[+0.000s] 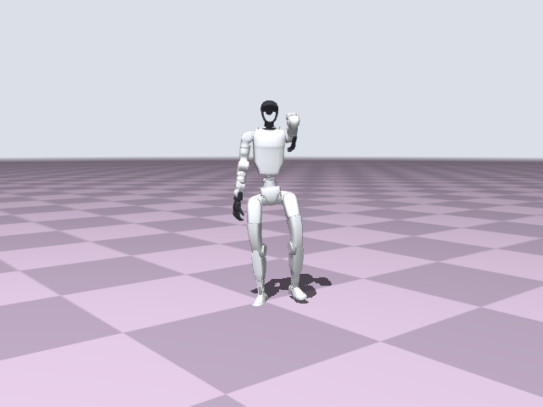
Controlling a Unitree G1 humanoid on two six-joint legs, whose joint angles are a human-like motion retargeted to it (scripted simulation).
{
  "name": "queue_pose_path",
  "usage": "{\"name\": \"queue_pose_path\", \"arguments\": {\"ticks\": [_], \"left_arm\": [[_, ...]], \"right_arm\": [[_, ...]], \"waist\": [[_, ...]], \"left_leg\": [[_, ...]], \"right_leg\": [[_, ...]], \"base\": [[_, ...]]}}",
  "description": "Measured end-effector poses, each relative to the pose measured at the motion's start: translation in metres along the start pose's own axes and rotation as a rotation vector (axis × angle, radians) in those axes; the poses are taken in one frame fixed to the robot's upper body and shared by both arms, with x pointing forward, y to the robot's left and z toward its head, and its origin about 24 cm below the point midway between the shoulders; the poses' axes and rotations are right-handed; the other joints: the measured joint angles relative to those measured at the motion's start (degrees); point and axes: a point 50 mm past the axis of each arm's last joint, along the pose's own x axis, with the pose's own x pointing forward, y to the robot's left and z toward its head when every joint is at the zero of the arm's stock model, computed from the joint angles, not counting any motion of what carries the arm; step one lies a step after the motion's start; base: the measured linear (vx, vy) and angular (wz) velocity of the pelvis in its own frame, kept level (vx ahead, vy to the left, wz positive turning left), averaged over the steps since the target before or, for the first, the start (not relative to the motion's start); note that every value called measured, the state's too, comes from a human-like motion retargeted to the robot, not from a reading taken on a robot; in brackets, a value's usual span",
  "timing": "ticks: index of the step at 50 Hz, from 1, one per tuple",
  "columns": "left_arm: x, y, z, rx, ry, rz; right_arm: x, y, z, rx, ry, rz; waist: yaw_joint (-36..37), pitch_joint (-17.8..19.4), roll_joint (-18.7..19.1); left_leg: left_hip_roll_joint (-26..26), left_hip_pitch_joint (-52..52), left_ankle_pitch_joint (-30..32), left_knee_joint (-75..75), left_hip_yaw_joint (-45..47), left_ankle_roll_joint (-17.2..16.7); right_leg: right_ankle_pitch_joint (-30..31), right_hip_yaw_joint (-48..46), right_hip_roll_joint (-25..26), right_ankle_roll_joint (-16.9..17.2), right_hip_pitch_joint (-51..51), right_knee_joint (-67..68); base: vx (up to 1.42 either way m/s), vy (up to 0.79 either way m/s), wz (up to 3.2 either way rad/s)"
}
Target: In place motions
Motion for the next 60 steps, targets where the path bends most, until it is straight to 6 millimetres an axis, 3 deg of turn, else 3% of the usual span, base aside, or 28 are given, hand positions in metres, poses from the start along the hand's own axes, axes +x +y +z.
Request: {"name": "queue_pose_path", "arguments": {"ticks": [3,5,12,16,20,28,43,51,58,60], "left_arm": [[0.001,0.0,0.001,0.019,0.034,-0.009],[0.002,-0.001,0.002,0.046,0.069,-0.03],[0.003,0.0,0.003,0.068,0.078,-0.038],[0.002,0.0,0.003,0.072,0.074,-0.02],[0.002,-0.001,0.001,-0.017,0.05,-0.037],[0.001,-0.005,0.001,-0.044,0.041,-0.037],[0.0,0.0,0.0,0.011,-0.006,0.011],[-0.002,0.001,-0.001,0.016,-0.052,0.023],[-0.002,-0.001,-0.002,-0.029,-0.077,0.025],[-0.003,-0.001,-0.003,-0.035,-0.094,0.027]], "right_arm": [[0.001,0.003,-0.006,0.068,0.016,0.014],[0.001,0.007,-0.012,0.129,0.035,0.03],[0.002,0.029,-0.017,0.246,0.051,0.088],[0.002,0.048,-0.037,0.261,0.125,0.133],[0.001,0.044,-0.056,0.205,0.204,0.085],[0.001,0.053,-0.057,0.152,0.201,0.083],[0.003,0.041,-0.02,0.025,0.055,0.036],[0.003,0.037,-0.034,-0.003,0.097,0.013],[0.002,0.027,-0.048,-0.033,0.146,-0.015],[0.002,0.021,-0.049,-0.04,0.146,-0.04]], "waist": [[0.8,-1.3,1.3],[-2.7,-2.7,2.2],[-8.0,-2.5,2.9],[-6.7,-3.4,2.2],[0.9,-4.1,2.3],[-1.9,-3.7,1.7],[-2.7,-1.9,2.3],[-4.4,1.0,2.4],[3.3,4.4,2.3],[4.1,5.2,2.1]], "left_leg": [[-4.5,1.5,1.6,-8.0,-4.3,2.1],[0.4,4.5,4.7,-12.1,6.0,0.2],[-3.0,8.5,3.1,-16.5,8.8,2.0],[-4.3,10.2,2.6,-18.4,10.7,2.1],[-4.6,12.6,1.9,-21.3,20.4,1.1],[-5.6,14.9,1.0,-22.2,18.2,0.8],[-3.3,12.7,1.6,-21.6,14.4,-1.5],[-2.0,6.8,3.9,-17.7,1.7,-2.5],[-3.7,1.3,7.9,-16.0,-7.2,-4.3],[-3.0,0.0,6.9,-16.4,-4.4,-4.4]], "right_leg": [[0.1,3.3,1.7,0.2,-0.2,0.5],[-0.4,2.6,1.4,1.0,0.1,1.2],[0.2,5.5,1.0,2.0,-0.9,2.1],[0.2,7.9,0.8,2.7,-0.8,2.3],[-0.1,17.5,2.2,2.8,-2.4,2.9],[2.3,17.2,1.3,4.4,-3.6,3.9],[-0.3,16.4,2.3,4.6,-3.8,8.3],[-3.0,28.5,4.8,6.1,-3.9,13.1],[-4.2,16.1,3.2,2.4,-0.7,8.6],[-4.4,10.0,2.0,2.3,0.5,6.7]], "base": [[0.28,0.08,-1.06],[0.29,0.12,-0.24],[0.09,0.05,-0.39],[0.24,0.04,-0.61],[0.04,0.02,-1.9],[0.02,0.01,0.02],[-0.02,-0.01,0.15],[-0.06,-0.13,1.64],[-0.18,-0.1,1.46],[-0.27,-0.01,2.68]]}}
